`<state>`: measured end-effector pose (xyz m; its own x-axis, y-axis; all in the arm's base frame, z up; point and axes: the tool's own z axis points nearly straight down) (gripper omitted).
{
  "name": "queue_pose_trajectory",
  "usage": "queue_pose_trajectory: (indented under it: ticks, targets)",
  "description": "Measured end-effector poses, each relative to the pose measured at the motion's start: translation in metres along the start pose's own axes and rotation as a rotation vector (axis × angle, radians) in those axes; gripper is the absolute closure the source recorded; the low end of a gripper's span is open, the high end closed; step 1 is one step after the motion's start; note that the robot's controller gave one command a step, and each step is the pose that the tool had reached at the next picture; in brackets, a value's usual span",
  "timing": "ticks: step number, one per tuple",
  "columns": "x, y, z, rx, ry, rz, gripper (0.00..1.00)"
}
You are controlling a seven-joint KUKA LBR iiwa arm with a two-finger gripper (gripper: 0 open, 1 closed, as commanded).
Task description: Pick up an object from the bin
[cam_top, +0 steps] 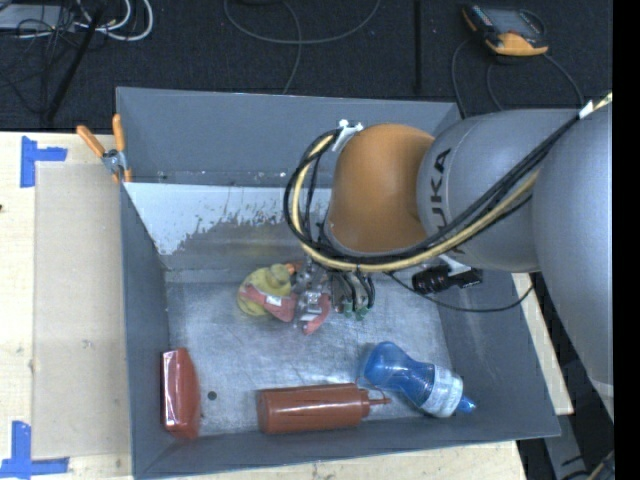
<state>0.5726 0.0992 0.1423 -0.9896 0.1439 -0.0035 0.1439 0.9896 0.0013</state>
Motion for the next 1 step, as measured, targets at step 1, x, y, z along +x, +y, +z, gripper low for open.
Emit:
queue_pose_trajectory:
  ticks: [1]
  targets:
    - [0.0011,-0.0006,-0.0059,0.002,0.005,0.000,1.00]
